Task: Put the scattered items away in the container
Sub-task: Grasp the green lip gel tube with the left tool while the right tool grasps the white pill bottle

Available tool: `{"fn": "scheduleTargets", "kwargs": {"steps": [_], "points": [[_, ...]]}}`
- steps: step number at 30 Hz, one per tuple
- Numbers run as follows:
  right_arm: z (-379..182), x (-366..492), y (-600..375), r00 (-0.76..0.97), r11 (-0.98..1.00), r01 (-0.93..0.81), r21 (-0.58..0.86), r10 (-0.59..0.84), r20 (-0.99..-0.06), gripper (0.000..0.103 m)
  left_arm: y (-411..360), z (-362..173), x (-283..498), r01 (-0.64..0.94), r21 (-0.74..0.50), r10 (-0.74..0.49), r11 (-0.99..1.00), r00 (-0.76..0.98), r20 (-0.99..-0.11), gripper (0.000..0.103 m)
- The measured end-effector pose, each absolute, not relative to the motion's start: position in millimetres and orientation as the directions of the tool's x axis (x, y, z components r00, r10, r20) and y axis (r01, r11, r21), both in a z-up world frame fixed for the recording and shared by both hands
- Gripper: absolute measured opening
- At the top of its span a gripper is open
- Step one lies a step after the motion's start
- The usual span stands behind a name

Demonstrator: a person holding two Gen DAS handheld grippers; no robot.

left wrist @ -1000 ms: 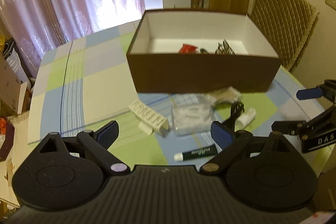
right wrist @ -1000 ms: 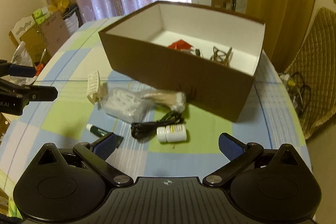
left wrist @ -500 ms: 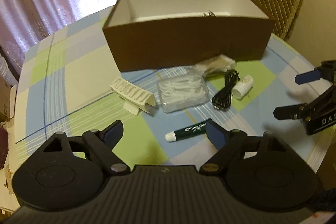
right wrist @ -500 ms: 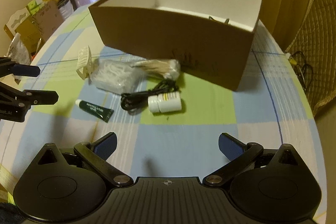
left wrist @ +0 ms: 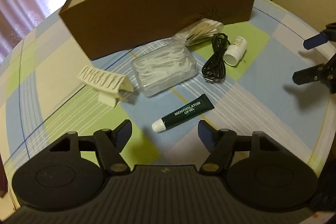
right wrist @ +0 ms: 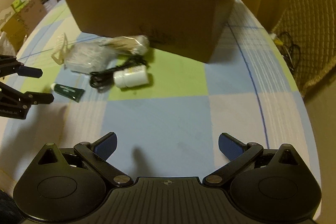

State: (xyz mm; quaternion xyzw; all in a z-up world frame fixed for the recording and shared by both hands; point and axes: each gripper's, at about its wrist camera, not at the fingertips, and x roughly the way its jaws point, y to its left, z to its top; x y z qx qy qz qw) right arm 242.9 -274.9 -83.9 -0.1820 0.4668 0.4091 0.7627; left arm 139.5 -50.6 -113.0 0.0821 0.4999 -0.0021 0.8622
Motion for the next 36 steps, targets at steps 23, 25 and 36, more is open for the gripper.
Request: {"fn": "scheduleTargets", "kwargs": {"steps": [23,25,36], "points": [[-87,242,-231,0.205,0.500,-0.860,0.102,0.521,-0.829,0.085,-12,-131,124,-0.097,0.057,0.094,0.994,0.428,-0.899,0.013],[-88,243,-221,0.200,0.481,-0.871,0.102,0.535,-0.821,0.081,-1,-130,119,-0.175,0.041,0.111,0.984,0.414,-0.904,0.013],[-104,254,-176,0.202,0.434,-0.899,0.065,0.541,-0.817,0.060,18,-130,111,-0.290,0.011,0.131,0.957,0.399,-0.907,0.019]]}}
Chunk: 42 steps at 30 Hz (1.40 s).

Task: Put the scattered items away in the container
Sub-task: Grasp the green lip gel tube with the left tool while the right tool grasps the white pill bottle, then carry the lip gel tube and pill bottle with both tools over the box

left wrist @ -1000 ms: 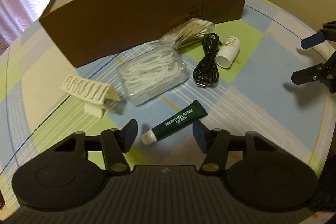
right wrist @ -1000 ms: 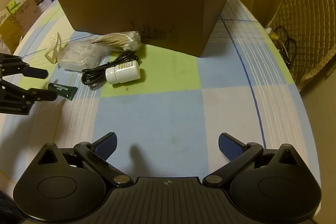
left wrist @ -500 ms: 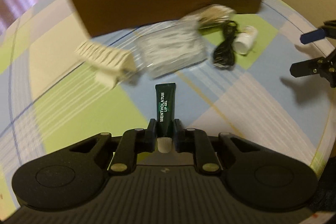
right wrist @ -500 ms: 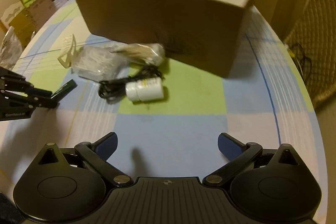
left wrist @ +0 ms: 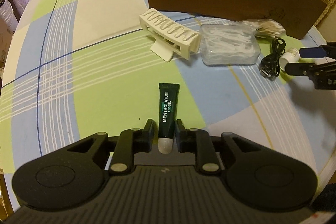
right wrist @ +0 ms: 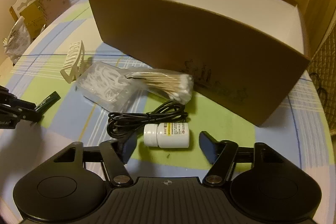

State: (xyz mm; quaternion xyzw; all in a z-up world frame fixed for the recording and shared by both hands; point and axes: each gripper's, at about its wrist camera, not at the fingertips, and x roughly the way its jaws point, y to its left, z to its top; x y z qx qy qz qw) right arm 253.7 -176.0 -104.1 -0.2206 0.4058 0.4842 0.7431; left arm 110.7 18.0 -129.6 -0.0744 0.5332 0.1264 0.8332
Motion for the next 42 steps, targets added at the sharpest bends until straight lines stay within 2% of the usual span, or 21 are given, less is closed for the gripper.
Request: {"fn": "scheduleTargets", "kwargs": {"steps": [2,4,5,7,21,42], "points": [[-107,255,-173,0.203,0.432,-0.900,0.059,0.534,-0.821,0.055,18,-129,112,-0.286,0.014,0.134,0.958,0.403,-0.905,0.019],[-109,256,-171,0.198,0.433,-0.899,0.062,0.531,-0.824,0.045,17,-130,115,-0.279,0.016,0.134,0.960,0.407,-0.904,0.019],[-110,256,-171,0.194,0.430,-0.900,0.065,0.530,-0.825,0.045,17,-131,117,-0.273,0.018,0.133,0.962,0.409,-0.903,0.019],[-109,253,-172,0.201,0.426,-0.903,0.053,0.528,-0.825,0.044,15,-131,120,-0.252,0.023,0.128,0.967,0.409,-0.904,0.014],[-89,246,-200,0.150,0.451,-0.884,0.123,0.524,-0.838,0.044,8,-120,108,-0.242,-0.003,0.102,0.970,0.419,-0.902,0.013],[-25,248,-190,0.122,0.380,-0.911,0.159,0.618,-0.777,0.044,-14,-26,147,-0.137,-0.062,0.041,0.989,0.645,-0.763,0.013]]}}
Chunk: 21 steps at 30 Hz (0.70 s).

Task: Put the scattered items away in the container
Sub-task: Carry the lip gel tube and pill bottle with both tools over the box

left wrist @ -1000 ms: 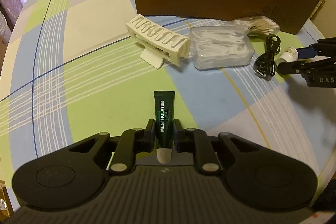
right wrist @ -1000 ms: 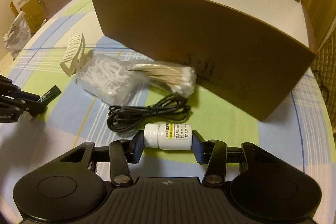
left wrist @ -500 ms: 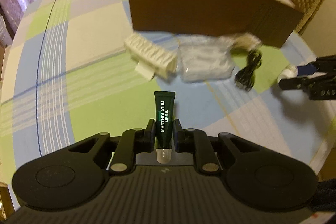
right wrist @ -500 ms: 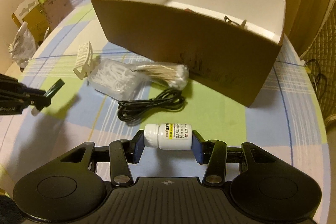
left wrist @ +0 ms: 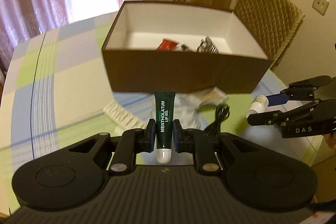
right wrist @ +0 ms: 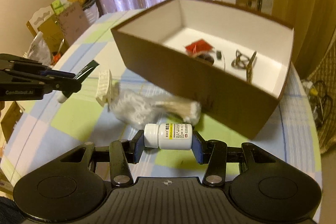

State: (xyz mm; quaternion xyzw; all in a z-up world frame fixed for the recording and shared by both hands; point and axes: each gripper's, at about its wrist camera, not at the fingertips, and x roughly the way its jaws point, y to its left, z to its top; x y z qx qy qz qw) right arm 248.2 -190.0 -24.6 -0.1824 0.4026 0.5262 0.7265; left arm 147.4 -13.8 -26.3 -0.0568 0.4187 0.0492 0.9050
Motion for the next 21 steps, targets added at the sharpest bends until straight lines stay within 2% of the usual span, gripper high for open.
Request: {"fn": "scheduleTargets", "kwargs": {"steps": [12,21], "points": [[14,292,-178,0.200,0.410,-0.903,0.131,0.669,-0.716,0.044,-12,6,198,-0.093,-0.046,0.034,0.995,0.714,-0.699,0.013],[27,328,-153,0.243,0.446,-0.888,0.113,0.664,-0.708,0.044,-7,22,253,-0.055,-0.019,0.028,0.998,0.739,-0.673,0.013]]}}
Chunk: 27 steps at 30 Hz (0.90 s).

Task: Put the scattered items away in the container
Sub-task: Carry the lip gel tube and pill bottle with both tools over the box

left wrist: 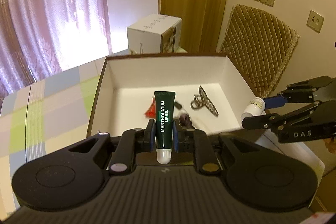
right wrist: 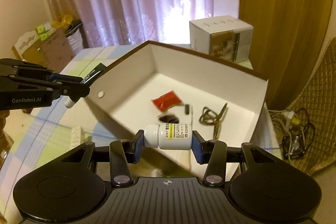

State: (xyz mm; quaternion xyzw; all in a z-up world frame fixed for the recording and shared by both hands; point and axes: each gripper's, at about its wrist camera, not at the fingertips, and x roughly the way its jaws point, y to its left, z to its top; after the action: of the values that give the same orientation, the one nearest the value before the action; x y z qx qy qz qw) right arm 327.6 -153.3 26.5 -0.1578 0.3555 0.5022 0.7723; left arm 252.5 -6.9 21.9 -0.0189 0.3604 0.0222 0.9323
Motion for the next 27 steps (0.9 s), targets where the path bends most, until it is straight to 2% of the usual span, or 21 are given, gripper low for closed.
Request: {"fn": "scheduleTargets", "kwargs": {"steps": [11,18,27], "points": [[14,376,-118,0.253,0.477,-0.874,0.093,0.609,-0.752,0.044,15,4,323,-0.051,-0.018,0.022,0.999,0.684,-0.729,0.013],[-20,396,-100,0.217,0.456,-0.889,0.052,0.518,-0.828,0.044,29,-30,354,-0.068,-0.033,0.014,0.997,0.598,-0.802,0.013],[-43,408,-93,0.187,0.444,-0.895,0.043,0.460,-0.868,0.044,39,-66,375,-0.090,-0.042,0.009,0.995,0.503,-0.864,0.013]]}}
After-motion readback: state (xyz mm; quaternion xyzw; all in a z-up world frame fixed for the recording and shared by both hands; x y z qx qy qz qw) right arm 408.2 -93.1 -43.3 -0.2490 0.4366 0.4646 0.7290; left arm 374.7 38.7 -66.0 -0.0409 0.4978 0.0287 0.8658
